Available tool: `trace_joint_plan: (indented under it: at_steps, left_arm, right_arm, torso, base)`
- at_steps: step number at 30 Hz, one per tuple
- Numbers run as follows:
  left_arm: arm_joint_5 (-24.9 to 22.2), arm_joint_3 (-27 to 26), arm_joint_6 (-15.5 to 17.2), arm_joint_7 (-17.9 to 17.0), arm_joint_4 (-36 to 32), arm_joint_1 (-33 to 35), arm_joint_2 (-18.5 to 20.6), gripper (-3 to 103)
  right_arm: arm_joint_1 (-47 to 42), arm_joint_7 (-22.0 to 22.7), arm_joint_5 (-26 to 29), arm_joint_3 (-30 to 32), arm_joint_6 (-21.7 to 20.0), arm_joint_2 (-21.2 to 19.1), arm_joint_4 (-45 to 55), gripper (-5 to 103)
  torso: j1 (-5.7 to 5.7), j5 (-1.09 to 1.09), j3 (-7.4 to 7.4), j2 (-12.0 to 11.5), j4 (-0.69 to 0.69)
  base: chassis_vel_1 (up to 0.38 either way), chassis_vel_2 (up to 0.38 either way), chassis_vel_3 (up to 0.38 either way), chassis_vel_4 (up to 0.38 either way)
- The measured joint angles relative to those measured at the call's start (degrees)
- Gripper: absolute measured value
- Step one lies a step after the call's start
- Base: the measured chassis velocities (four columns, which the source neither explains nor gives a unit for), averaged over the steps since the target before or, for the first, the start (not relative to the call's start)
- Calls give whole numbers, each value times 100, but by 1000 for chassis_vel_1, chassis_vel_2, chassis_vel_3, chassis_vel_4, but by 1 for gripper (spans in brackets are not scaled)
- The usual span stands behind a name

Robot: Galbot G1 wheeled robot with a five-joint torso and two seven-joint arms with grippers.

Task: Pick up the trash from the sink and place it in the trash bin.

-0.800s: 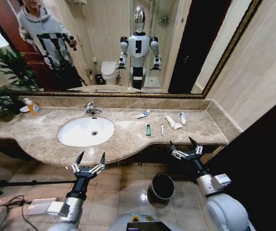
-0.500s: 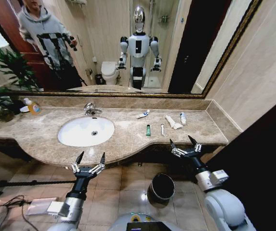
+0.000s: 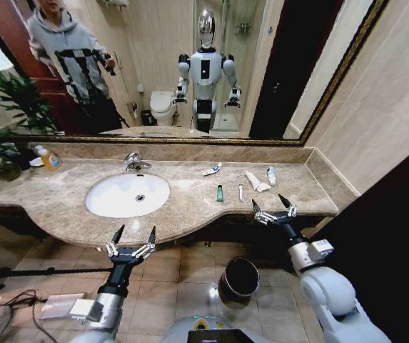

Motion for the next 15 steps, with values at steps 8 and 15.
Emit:
trace_joint_plan:
  at_steps: [8,15]
  left_arm:
    - [0,0,0,0,0,0,0,100]
    - [0,0,0,0,0,0,0,100]
  right_arm:
    - [89,-17,40,-29,-2,-28,-121,100]
    - [352,-10,129,-94,-70,-149,-309,100]
  torso:
    - [0,0,0,0,0]
    - [0,0,0,0,0]
  base:
    - [0,0,0,0]
    - [0,0,0,0]
